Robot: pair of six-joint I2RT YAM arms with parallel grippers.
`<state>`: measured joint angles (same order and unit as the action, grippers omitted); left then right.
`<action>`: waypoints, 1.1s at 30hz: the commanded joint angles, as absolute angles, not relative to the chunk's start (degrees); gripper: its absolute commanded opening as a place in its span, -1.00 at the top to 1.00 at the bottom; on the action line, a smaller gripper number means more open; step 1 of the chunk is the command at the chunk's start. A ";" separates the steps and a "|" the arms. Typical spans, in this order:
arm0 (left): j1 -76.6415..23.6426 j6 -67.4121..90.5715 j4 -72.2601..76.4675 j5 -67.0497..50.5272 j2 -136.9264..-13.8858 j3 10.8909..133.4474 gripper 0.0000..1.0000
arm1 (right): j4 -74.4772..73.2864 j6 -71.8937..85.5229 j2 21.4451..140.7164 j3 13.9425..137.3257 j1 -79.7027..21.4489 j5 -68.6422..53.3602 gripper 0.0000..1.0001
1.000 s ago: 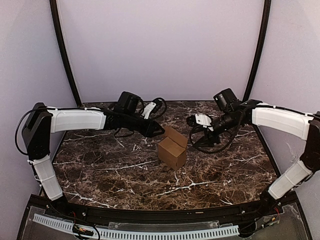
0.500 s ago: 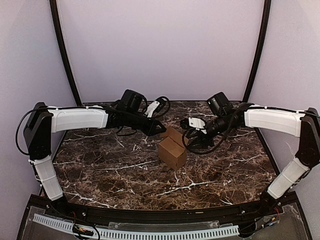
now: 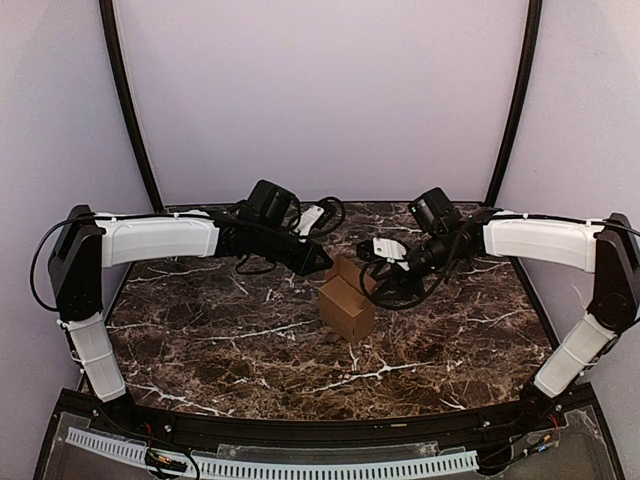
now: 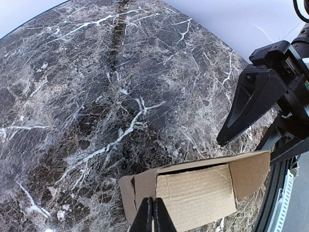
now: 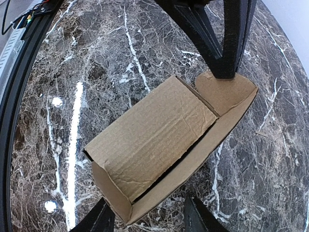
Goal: Fold the paper box
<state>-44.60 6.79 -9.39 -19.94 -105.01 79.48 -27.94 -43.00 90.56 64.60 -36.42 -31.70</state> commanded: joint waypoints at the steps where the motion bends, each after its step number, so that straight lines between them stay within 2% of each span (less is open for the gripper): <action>1: -45.13 7.79 -11.77 -18.88 -104.33 80.17 0.98 | -28.01 -43.59 90.41 65.26 -37.24 -31.49 0.03; 9: -45.52 7.42 -11.35 -18.41 -104.32 78.79 0.98 | -30.20 -46.74 90.28 65.25 -37.62 -31.78 -0.02; 24: -45.96 8.21 -10.99 -18.13 -104.06 77.38 0.98 | -30.20 -45.17 90.44 65.55 -38.22 -31.01 0.00; 33: -45.97 12.71 -14.04 -17.68 -103.43 81.15 0.98 | -30.17 -45.10 90.75 65.53 -38.32 -30.76 0.00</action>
<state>-45.54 10.00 -9.63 -18.24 -104.99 79.50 -30.06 -45.76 90.56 64.60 -37.71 -31.20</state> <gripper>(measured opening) 0.011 0.501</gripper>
